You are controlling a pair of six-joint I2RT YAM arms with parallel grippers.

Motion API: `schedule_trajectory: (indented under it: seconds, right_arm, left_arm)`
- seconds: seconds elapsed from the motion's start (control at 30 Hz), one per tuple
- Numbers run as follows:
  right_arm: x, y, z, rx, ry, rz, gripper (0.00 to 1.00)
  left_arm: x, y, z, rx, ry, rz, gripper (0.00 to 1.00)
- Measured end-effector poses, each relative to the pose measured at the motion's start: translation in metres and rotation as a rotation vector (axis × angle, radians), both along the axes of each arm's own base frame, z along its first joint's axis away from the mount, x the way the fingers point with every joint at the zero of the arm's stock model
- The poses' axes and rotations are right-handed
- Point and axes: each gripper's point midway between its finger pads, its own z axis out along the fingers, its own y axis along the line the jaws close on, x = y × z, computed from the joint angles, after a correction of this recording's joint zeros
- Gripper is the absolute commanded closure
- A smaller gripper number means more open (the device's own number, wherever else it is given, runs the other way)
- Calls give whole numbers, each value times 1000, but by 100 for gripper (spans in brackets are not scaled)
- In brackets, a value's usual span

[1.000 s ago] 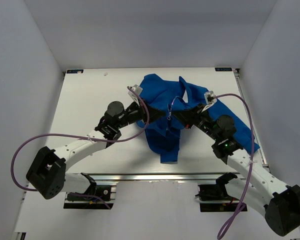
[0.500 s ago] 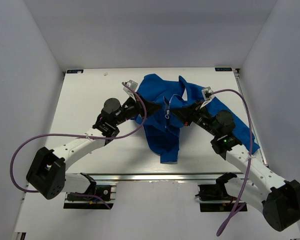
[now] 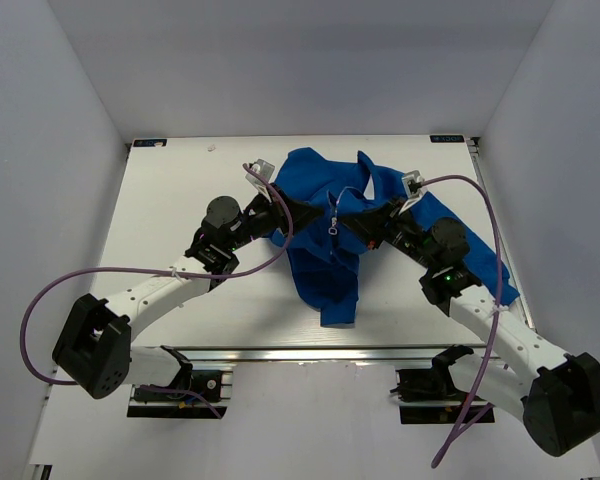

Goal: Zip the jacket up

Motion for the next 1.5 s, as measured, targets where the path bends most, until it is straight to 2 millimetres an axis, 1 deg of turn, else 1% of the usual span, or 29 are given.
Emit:
schedule_trajectory:
  seconds: [0.27, 0.7, 0.93, 1.33, 1.5]
  right_arm:
    - [1, 3, 2, 14, 1, 13, 100]
    - [6, -2, 7, 33, -9, -6, 100]
    - [9, 0, 7, 42, 4, 3, 100]
    - [8, 1, 9, 53, 4, 13, 100]
    - [9, 0, 10, 54, 5, 7, 100]
  left_arm:
    - [-2, -1, 1, -3, -4, -10, 100]
    - [-6, -2, 6, -25, 1, -36, 100]
    - [-9, -3, 8, -33, 0, -51, 100]
    - [-10, -3, 8, -33, -4, -60, 100]
    - [-15, -4, 7, -29, -6, -87, 100]
